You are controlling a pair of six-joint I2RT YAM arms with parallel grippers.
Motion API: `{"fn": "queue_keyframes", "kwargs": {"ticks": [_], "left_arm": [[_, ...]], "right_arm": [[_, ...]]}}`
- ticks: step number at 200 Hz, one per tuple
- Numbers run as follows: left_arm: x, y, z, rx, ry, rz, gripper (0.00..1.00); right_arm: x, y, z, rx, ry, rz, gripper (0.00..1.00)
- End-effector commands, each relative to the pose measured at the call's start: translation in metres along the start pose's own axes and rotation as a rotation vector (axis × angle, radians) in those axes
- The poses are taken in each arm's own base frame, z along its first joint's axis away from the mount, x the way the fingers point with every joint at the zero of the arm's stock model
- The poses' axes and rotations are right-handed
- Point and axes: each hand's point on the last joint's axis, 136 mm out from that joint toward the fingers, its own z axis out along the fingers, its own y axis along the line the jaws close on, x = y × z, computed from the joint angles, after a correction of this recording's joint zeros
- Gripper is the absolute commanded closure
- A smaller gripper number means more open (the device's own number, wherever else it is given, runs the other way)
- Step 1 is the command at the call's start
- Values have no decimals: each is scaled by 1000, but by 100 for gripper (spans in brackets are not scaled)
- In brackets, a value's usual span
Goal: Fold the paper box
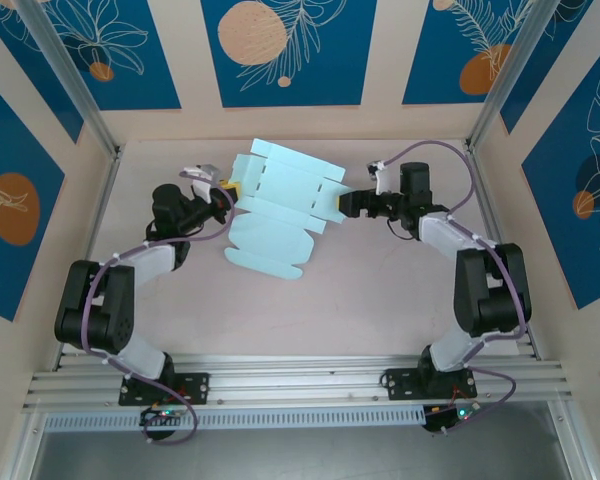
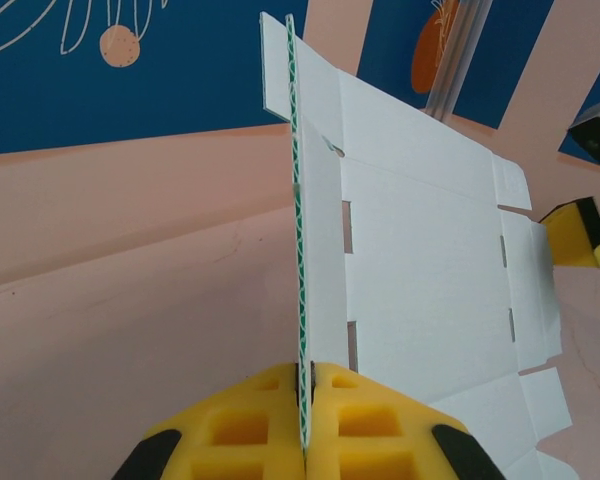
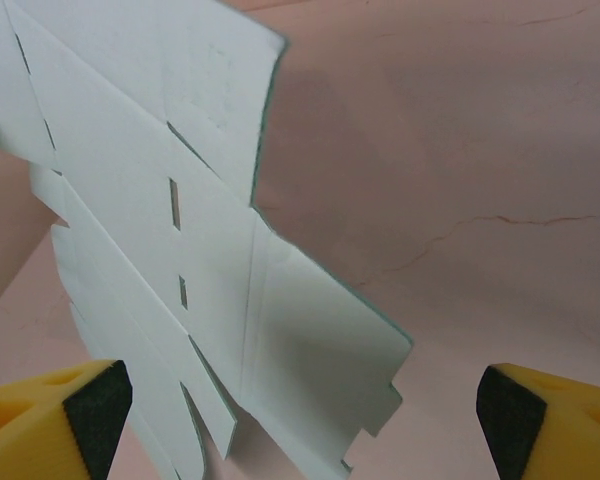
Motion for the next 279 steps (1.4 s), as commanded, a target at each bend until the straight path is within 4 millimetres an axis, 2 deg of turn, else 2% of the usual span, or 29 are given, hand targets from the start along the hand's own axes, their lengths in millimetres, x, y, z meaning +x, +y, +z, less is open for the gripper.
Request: {"fn": "queue_keyframes", "kwargs": {"ticks": [1,36,58,85,107,137,155,184,197,209,225,232,250,279], "left_arm": [[-17,-13,-3,49,-51,27,100],[-18,-11,0,52,-48,12,100],[-17,-10,2,53,-49,0,100],[-15,-3,3,17,-53,-30,100],[-15,-1,3,10,-61,-51,100],[-15,1,3,-1,-63,-69,100],[-15,2,3,-9,-57,-76,100],[-16,1,1,-15,-41,-85,100],[-19,0,-1,-20,-22,-80,89],[-24,1,-4,-39,-4,-73,68],[-36,4,-10,-80,13,-51,35],[-45,4,-14,-100,19,-24,25],[-73,0,-24,-131,25,88,15],[-117,-21,-28,-74,20,361,10]], "right_arm": [[-12,5,8,-129,-35,21,9],[-16,8,19,-245,-45,40,12],[-15,11,24,-257,-42,34,13],[-16,21,26,-262,-36,11,21],[-14,28,30,-231,-9,-26,36],[-11,35,31,-154,0,-88,51],[-12,36,28,-112,-9,-119,69],[-13,44,25,-62,-8,-192,91],[-15,46,23,-41,-9,-227,92],[-17,47,20,-30,-12,-254,92],[-19,51,17,-22,-14,-290,93],[-20,53,15,-22,-14,-305,95],[-22,58,12,-29,-8,-339,95],[-26,67,10,-52,0,-385,98]]}}
